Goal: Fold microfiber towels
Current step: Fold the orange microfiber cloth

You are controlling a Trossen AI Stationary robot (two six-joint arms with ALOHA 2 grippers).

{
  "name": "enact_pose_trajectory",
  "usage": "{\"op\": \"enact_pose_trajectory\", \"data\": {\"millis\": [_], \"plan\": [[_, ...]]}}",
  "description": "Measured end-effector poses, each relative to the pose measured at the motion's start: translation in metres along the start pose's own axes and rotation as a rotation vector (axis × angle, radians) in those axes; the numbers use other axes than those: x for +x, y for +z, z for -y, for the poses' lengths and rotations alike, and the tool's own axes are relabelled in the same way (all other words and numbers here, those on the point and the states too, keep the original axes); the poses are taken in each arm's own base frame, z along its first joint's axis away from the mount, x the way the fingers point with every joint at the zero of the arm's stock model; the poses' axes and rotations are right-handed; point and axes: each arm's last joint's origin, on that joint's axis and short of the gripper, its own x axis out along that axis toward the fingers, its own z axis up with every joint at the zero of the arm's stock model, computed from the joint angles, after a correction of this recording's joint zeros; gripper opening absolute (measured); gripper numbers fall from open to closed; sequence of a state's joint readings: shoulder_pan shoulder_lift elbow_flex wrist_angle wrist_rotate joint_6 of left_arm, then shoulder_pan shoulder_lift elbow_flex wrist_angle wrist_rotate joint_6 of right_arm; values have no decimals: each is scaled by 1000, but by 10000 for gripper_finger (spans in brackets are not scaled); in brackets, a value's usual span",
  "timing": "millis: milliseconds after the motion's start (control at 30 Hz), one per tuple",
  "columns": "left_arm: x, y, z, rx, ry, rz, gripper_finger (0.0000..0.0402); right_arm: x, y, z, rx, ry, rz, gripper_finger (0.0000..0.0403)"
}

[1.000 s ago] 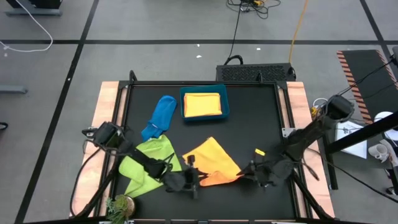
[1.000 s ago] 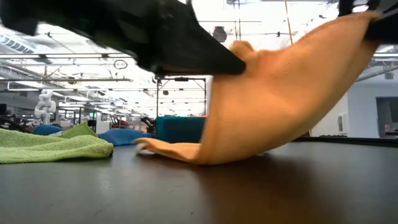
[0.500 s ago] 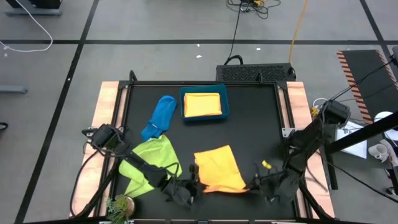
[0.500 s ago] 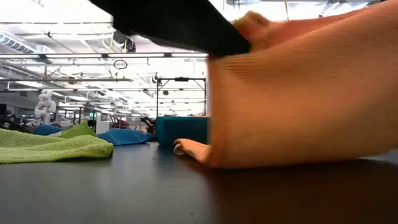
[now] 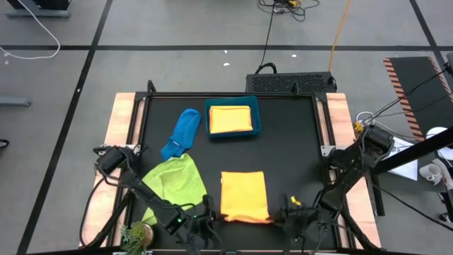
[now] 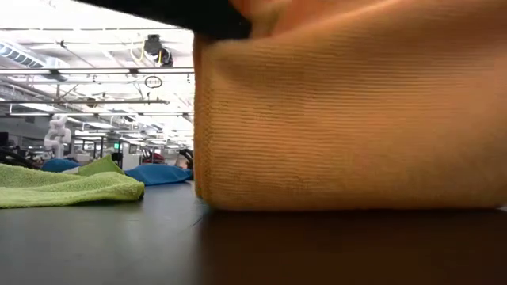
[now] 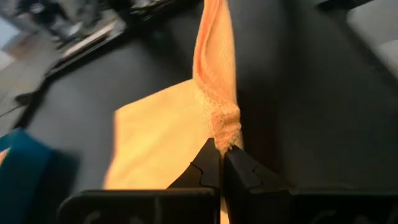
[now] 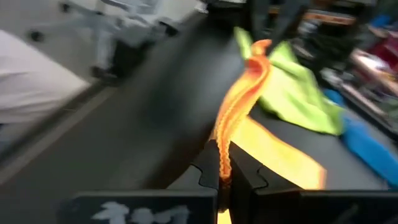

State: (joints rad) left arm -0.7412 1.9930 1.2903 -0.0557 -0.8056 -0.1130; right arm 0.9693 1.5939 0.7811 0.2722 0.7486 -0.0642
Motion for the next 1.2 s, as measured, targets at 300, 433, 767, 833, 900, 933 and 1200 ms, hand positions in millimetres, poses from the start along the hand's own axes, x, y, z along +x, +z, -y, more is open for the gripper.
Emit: {"op": "enact_pose_trajectory", "data": {"millis": [300, 433, 767, 833, 900, 933, 1200], "plan": [[34, -17, -44, -44, 155, -180, 0, 15, -25, 38, 59, -140, -138, 0], [45, -19, -58, -68, 165, -214, 0, 22, -49, 52, 103, -194, -216, 0], [64, -41, -86, -108, 232, -307, 0, 30, -96, 80, 225, -287, -342, 0], [69, -47, -93, -124, 241, -327, 0, 31, -102, 84, 243, -304, -350, 0], [73, -50, -99, -140, 246, -343, 0, 31, -107, 88, 263, -321, -350, 0], [74, -52, -102, -147, 249, -350, 0, 32, -109, 90, 276, -327, -346, 0], [81, -62, -113, -266, 253, -384, 21, 36, -123, 108, 388, -293, -281, 27]]}}
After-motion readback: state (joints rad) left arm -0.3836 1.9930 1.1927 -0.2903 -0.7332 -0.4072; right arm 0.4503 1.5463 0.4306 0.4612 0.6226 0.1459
